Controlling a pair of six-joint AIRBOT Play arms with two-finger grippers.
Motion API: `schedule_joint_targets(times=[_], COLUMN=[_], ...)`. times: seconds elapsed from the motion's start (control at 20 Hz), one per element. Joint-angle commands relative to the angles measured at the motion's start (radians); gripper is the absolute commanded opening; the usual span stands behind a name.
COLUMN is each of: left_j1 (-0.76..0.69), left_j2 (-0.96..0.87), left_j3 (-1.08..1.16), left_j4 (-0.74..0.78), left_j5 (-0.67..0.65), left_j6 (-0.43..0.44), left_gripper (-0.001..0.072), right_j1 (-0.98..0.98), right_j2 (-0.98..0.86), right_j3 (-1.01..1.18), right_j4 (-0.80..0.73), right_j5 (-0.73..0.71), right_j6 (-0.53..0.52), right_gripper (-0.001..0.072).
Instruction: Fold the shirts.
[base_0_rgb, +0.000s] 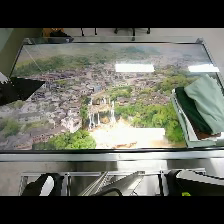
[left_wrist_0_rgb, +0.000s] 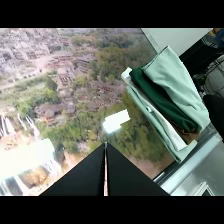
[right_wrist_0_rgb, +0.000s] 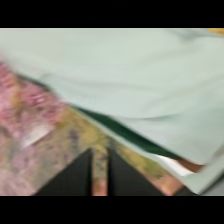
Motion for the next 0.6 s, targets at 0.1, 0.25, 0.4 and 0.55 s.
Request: schedule_joint_targets(times=[0.1,0.25,0.4,0.55], left_j1=[0.0,-0.002,-0.035,-0.124], left_j2=[0.178,0.325,0.473,0.591], left_j3=[-0.135,-0.365,-0.611,-0.762], left_j4=[0.01,0.009,0.01,0.01], left_j5=[-0.014,-0.09,-0.104,-0.051], left_j6=[-0.048,-0.076,-0.091,-0.117], left_gripper=[0.0014,0.0014,0.0014,0.0014], right_j1=[0.379,0.691,0.983,1.136], right_j2=[0.115,0.262,0.497,0.628], right_j3=[-0.047,-0.322,-0.764,-1.04], right_j4=[0.105,0.08,0.045,0.048], right_j5=[-0.042,-0.084,-0.266,-0.384], right_j6=[-0.089,-0.138,-0.158,-0.153], right_gripper=[0.0026,0.0026,0.0026,0.0026])
